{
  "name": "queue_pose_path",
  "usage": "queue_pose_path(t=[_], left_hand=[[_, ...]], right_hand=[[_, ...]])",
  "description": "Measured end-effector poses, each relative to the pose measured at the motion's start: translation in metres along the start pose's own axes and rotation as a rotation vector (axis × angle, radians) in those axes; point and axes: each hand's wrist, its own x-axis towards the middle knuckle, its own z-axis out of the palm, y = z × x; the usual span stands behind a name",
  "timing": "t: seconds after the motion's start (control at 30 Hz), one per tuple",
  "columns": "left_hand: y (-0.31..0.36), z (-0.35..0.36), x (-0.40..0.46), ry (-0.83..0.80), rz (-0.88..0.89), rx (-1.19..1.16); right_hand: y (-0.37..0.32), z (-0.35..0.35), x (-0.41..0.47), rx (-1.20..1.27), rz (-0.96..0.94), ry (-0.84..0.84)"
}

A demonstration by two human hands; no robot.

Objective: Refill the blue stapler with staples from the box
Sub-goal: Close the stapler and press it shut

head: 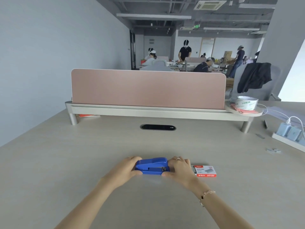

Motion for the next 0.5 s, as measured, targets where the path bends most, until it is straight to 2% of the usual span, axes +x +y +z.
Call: queue_pose_path(t=[0.4,0.5], left_hand=[[-0.005,-0.004,0.015,-0.086,0.015,0.065],[-0.005,-0.007,0.030,-0.088,0.021,0.059]], right_hand=[[0.008,-0.006,0.010,-0.054,-0.042,-0.055],[0.013,-0.011,0.022,-0.083,-0.039,-0.023]])
